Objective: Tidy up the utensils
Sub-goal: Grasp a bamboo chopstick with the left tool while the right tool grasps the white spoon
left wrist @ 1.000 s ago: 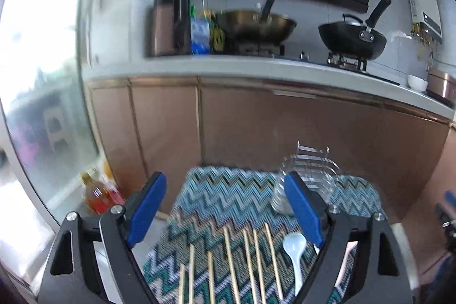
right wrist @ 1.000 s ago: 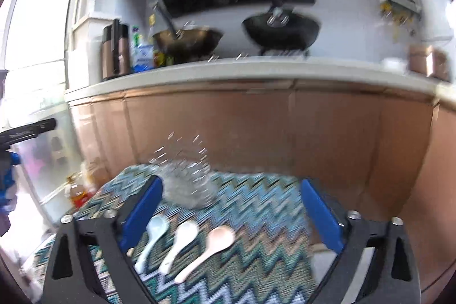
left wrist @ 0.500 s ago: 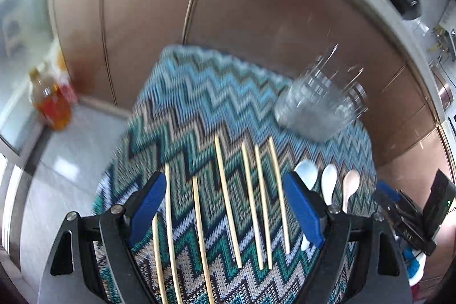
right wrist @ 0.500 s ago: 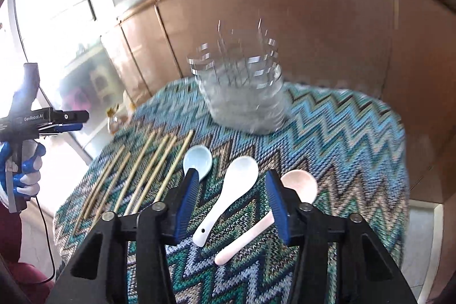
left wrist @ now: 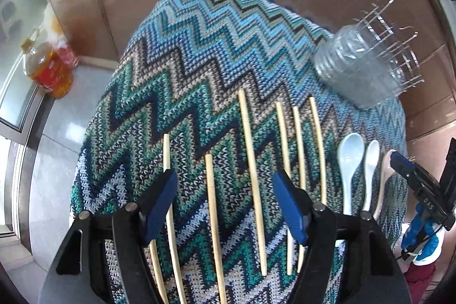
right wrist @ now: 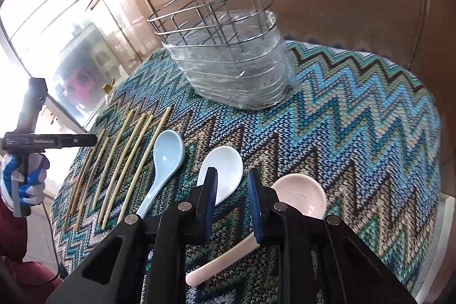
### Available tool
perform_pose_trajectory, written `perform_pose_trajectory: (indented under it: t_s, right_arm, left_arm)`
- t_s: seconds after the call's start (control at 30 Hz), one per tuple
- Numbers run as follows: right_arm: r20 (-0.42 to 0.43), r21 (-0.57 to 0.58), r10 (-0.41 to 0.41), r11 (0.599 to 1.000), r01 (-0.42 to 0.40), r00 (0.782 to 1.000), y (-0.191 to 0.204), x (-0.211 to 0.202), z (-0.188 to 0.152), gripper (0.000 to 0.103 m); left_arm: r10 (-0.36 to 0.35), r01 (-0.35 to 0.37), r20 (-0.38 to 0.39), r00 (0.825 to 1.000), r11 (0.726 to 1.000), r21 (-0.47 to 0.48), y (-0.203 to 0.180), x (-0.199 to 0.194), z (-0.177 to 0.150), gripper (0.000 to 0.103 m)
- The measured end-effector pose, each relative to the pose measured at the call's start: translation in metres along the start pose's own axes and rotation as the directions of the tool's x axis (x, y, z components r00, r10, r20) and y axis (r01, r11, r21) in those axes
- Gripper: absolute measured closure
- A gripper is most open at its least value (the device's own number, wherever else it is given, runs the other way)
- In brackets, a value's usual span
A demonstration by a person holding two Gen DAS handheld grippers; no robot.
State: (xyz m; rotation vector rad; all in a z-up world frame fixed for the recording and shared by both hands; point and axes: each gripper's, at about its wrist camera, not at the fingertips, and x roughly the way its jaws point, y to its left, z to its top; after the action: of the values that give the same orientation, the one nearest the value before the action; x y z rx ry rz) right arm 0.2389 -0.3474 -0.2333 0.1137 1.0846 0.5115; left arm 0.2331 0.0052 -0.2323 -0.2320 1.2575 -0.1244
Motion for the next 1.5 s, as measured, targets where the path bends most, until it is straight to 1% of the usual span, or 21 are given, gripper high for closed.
perform_pose_trajectory:
  t_s: [0.17,0.27,0.33,0.4,0.43,0.47,0.5,0.7,0.8,0.97,1.13,1.17,1.23,1.27,1.3,1.4,1.5]
  right_arm:
    - [-0.042,-0.041,0.009,0.999,-0.011,0.999,0.005,0.020,0.009,0.081]
    - [-0.063,-0.044,0.001,0.999,-0.004,0.998,0.003,0.030,0.014,0.081]
    - [-0.073,-0.042,0.003,0.999,-0.006,0.997,0.002,0.035,0.016,0.081]
    - [-0.079,-0.040,0.006,0.999,-0.010,0.997,0.001,0.038,0.018,0.081]
    - [-0.081,-0.043,0.008,0.999,-0.011,0.997,0.001,0.040,0.019,0.081]
    - [-0.083,-0.047,0.009,0.999,-0.013,0.996,0.001,0.040,0.020,0.081]
    - [-0.087,-0.051,0.008,0.999,-0.012,0.996,0.001,0.042,0.021,0.081]
    - [-0.092,-0.073,-0.004,0.997,-0.002,0.996,0.005,0.046,0.028,0.080]
    - [-0.090,-0.088,-0.008,0.996,0.000,0.996,0.003,0.040,0.030,0.079]
    - [-0.131,-0.113,-0.023,0.994,0.008,0.991,0.004,0.048,0.031,0.076]
    - [-0.185,-0.114,0.002,0.993,-0.024,0.983,0.012,0.068,0.030,0.076]
    - [-0.195,-0.117,0.007,0.993,-0.030,0.981,0.013,0.071,0.030,0.076]
    - [-0.205,-0.120,0.019,0.992,-0.044,0.979,0.016,0.075,0.029,0.080]
    - [-0.207,-0.119,0.024,0.992,-0.049,0.978,0.017,0.075,0.029,0.088]
    - [-0.206,-0.115,0.030,0.992,-0.054,0.978,0.019,0.075,0.029,0.093]
    - [-0.192,-0.118,0.025,0.992,-0.049,0.981,0.025,0.071,0.028,0.097]
    - [-0.162,-0.128,0.012,0.991,-0.033,0.987,0.028,0.056,0.023,0.097]
  left_arm:
    - [0.026,-0.026,-0.023,0.999,1.000,-0.015,0.005,0.004,0.003,0.039]
    - [0.039,-0.040,-0.044,0.998,0.999,-0.017,0.005,0.007,0.004,0.042]
    - [0.035,-0.036,-0.066,0.997,0.999,-0.021,0.006,0.011,0.004,0.050]
    - [0.031,-0.034,-0.093,0.995,0.999,-0.026,0.007,0.016,0.004,0.062]
    - [0.034,-0.037,-0.104,0.994,0.999,-0.027,0.007,0.019,0.004,0.064]
    - [0.048,-0.053,-0.137,0.989,0.998,-0.031,0.008,0.021,0.004,0.066]
    - [0.049,-0.055,-0.143,0.988,0.998,-0.033,0.008,0.023,0.003,0.068]
    - [0.065,-0.067,-0.145,0.987,0.998,-0.009,0.006,0.026,0.004,0.069]
    - [0.074,-0.075,-0.146,0.986,0.997,-0.001,0.006,0.027,0.004,0.070]
    - [0.096,-0.096,-0.149,0.984,0.995,0.011,-0.001,0.029,0.006,0.071]
    - [0.119,-0.118,-0.164,0.979,0.993,0.018,-0.005,0.031,0.008,0.077]
    - [0.124,-0.123,-0.168,0.978,0.992,0.015,-0.005,0.032,0.009,0.080]
    - [0.132,-0.132,-0.174,0.976,0.991,0.012,-0.002,0.032,0.011,0.083]
    - [0.136,-0.136,-0.178,0.974,0.991,0.012,0.000,0.032,0.011,0.086]
    - [0.139,-0.139,-0.178,0.974,0.990,0.012,0.002,0.032,0.011,0.089]
    - [0.130,-0.134,-0.173,0.976,0.991,-0.011,0.008,0.030,0.014,0.096]
    - [0.098,-0.106,-0.152,0.983,0.994,-0.041,0.020,0.026,0.012,0.098]
